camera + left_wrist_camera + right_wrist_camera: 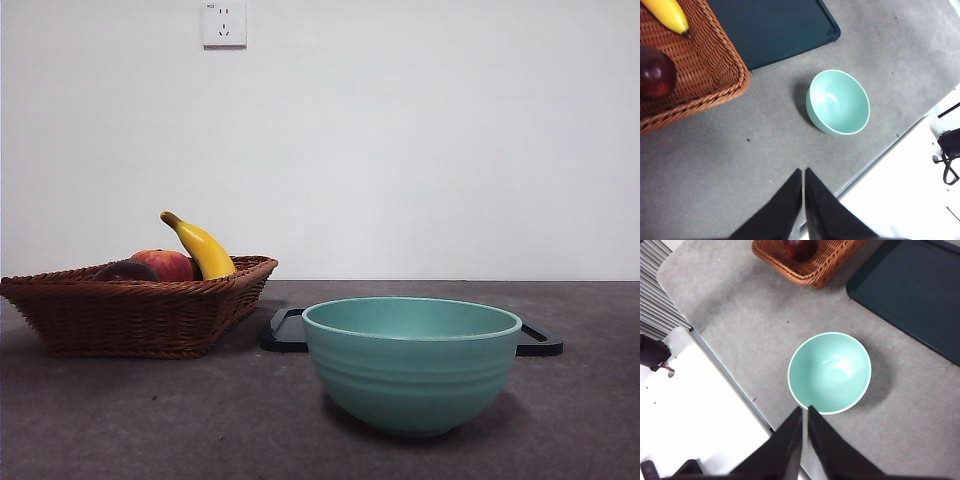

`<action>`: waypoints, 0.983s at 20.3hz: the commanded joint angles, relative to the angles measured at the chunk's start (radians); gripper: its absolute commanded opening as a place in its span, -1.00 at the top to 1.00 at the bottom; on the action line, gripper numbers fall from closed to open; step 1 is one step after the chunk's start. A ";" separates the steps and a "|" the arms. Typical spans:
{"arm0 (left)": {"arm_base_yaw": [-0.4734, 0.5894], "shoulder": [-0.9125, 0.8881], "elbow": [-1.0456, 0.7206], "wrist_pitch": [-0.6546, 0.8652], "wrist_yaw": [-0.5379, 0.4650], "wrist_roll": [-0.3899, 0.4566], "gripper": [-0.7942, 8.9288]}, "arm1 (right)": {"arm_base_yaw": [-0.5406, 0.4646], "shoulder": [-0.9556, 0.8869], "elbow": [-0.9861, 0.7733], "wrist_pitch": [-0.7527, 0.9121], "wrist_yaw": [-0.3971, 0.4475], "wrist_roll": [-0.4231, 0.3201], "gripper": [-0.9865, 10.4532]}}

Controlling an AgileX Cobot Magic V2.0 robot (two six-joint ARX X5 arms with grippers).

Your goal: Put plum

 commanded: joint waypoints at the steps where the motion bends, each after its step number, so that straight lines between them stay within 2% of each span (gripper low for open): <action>1: -0.003 0.007 0.021 0.006 0.005 0.020 0.81 | 0.005 0.008 0.021 0.005 -0.002 -0.013 0.81; 3: -0.003 0.007 0.021 0.006 0.005 0.019 0.72 | 0.005 0.008 0.021 0.004 -0.002 -0.013 0.81; 6: -0.003 0.007 0.021 0.006 0.005 0.019 0.47 | 0.005 0.008 0.021 0.004 -0.001 -0.012 0.74; 10: -0.003 0.007 0.021 0.006 0.005 0.019 0.06 | 0.005 0.008 0.021 0.004 -0.001 -0.004 0.19; 11: -0.003 0.007 0.021 0.006 0.005 0.019 -0.01 | 0.005 0.008 0.021 0.005 -0.001 -0.004 0.12; 13: -0.003 0.007 0.021 0.006 0.005 0.019 -0.08 | 0.005 0.008 0.021 0.004 -0.001 -0.004 0.08; 20: -0.003 0.008 0.021 0.015 -0.009 0.014 -0.12 | 0.005 0.008 0.021 0.006 -0.001 -0.004 0.08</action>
